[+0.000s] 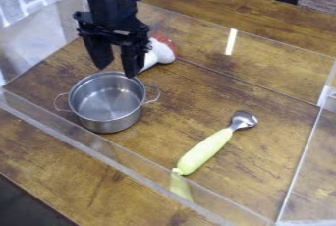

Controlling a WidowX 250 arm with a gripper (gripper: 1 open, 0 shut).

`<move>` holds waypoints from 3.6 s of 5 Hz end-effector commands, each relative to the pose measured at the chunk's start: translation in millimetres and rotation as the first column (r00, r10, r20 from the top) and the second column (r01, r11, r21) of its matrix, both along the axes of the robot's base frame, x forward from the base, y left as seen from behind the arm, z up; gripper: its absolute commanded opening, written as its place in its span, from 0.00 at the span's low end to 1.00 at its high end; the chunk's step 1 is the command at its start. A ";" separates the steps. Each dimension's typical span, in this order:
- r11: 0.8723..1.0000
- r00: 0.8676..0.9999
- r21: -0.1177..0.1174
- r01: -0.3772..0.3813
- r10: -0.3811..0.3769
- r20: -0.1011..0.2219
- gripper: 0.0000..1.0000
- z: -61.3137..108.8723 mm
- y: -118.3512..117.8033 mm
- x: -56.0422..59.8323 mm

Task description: Move the green spoon to the right

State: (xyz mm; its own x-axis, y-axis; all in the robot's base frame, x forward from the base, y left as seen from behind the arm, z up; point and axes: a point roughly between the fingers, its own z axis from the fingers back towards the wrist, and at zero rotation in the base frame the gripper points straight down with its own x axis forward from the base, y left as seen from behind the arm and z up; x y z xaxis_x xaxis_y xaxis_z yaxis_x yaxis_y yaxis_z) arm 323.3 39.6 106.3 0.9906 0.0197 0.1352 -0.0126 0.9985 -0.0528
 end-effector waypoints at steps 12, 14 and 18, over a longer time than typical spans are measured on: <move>0.998 0.996 0.023 0.059 -0.060 0.064 1.00 -26.6 -10.4 25.6; 0.984 0.983 0.016 0.175 -0.176 0.049 1.00 -40.3 -49.1 22.8; 0.941 0.940 0.008 0.338 -0.338 0.042 0.00 -65.2 -122.2 14.9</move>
